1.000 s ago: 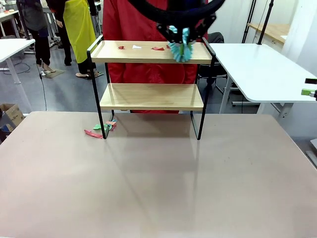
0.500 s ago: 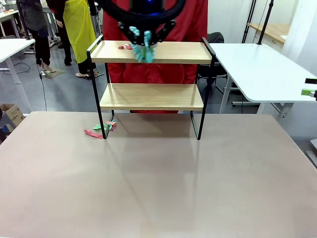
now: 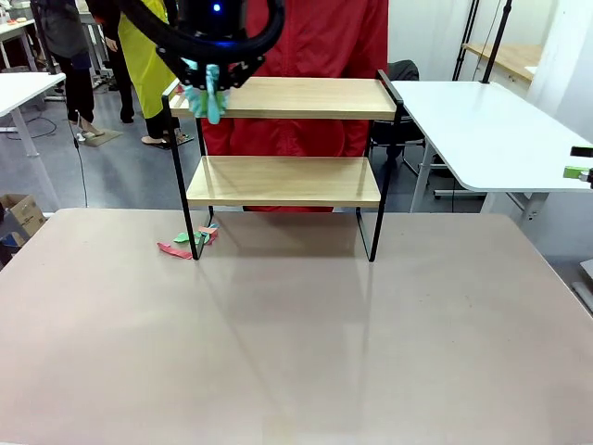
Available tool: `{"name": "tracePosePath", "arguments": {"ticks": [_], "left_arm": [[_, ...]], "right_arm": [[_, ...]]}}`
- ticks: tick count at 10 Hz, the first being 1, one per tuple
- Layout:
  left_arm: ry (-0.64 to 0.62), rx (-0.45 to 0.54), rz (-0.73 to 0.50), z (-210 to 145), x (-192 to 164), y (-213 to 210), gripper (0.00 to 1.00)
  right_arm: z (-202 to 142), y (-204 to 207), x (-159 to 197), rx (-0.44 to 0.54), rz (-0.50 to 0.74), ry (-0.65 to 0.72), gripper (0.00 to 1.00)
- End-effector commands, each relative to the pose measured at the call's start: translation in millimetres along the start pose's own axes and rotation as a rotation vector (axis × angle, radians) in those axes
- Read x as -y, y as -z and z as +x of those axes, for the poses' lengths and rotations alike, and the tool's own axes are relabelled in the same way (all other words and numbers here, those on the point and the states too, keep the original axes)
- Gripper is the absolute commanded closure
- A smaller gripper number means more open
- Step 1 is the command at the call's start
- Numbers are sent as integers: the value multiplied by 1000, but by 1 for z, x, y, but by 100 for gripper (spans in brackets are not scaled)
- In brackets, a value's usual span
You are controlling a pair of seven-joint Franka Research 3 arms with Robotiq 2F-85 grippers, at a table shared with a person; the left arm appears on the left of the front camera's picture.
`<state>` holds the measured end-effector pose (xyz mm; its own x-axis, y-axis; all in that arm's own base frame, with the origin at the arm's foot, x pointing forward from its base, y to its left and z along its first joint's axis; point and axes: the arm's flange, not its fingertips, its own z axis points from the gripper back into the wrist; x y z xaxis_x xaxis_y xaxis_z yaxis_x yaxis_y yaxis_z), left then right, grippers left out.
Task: Clean the shelf.
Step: Clean the specific section of the Shelf indicated by the human with the Duster.
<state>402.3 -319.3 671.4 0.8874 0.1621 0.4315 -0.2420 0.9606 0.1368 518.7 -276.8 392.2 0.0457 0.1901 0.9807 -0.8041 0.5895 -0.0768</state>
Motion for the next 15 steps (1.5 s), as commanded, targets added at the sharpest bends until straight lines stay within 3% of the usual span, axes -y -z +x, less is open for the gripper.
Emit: {"name": "tracePosePath", "arguments": {"ticks": [1, 4, 7, 10, 11, 12, 15], "left_arm": [[-51, 57, 93, -14, -20, 0, 87], [-90, 132, 186, -24, -34, -10, 87], [-125, 175, 168, -34, -48, -19, 87], [-118, 171, 58, -35, -48, -17, 87], [-111, 152, 145, -29, -46, -29, 87], [-111, 152, 145, -29, -46, -29, 87], [-146, 237, -5, -27, -49, -37, 87]], "right_arm": [[6, 1, 1, -14, -2, 8, 0], [6, 1, 1, -14, -2, 8, 0], [6, 1, 1, -14, -2, 8, 0], [6, 1, 1, -14, -2, 8, 0], [6, 1, 1, -14, -2, 8, 0], [6, 1, 1, -14, -2, 8, 0], [6, 1, 1, -14, -2, 8, 0]]}}
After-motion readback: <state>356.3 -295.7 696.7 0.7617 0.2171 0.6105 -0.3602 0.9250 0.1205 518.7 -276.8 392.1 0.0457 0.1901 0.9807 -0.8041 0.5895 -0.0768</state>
